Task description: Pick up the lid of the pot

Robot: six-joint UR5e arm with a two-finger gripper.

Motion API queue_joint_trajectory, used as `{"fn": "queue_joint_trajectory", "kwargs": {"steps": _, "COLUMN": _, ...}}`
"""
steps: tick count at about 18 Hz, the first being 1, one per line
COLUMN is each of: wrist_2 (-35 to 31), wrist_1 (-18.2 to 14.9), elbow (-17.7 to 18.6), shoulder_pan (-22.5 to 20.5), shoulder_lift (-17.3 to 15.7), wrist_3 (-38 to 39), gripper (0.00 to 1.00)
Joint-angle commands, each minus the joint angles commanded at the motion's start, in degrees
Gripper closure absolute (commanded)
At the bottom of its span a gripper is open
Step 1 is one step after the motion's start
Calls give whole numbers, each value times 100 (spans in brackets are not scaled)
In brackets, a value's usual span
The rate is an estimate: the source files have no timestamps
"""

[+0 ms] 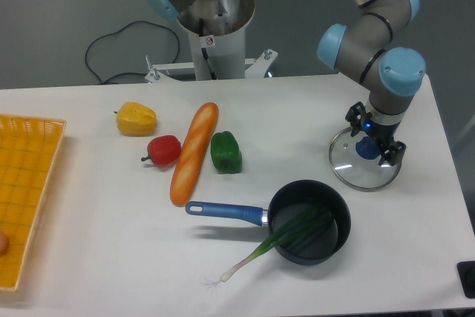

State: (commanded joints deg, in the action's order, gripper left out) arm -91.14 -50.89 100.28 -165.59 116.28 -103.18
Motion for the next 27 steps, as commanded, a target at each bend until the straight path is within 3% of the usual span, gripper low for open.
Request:
{"fn": "queue_joint_trajectory", "kwargs": {"steps": 10, "wrist_2": 0, "wrist_1": 35, "elbow": 26, "shoulder_pan": 0, "shoulder_lift": 44, "wrist_3": 0, "gripper": 4}}
{"fn": "queue_joint_trajectory", "kwargs": {"steps": 27, "wrist_2": 88, "wrist_1": 26, "elbow": 26, "shoulder_pan": -53, "shoulder_lift": 44, "wrist_3": -62, "gripper": 32}}
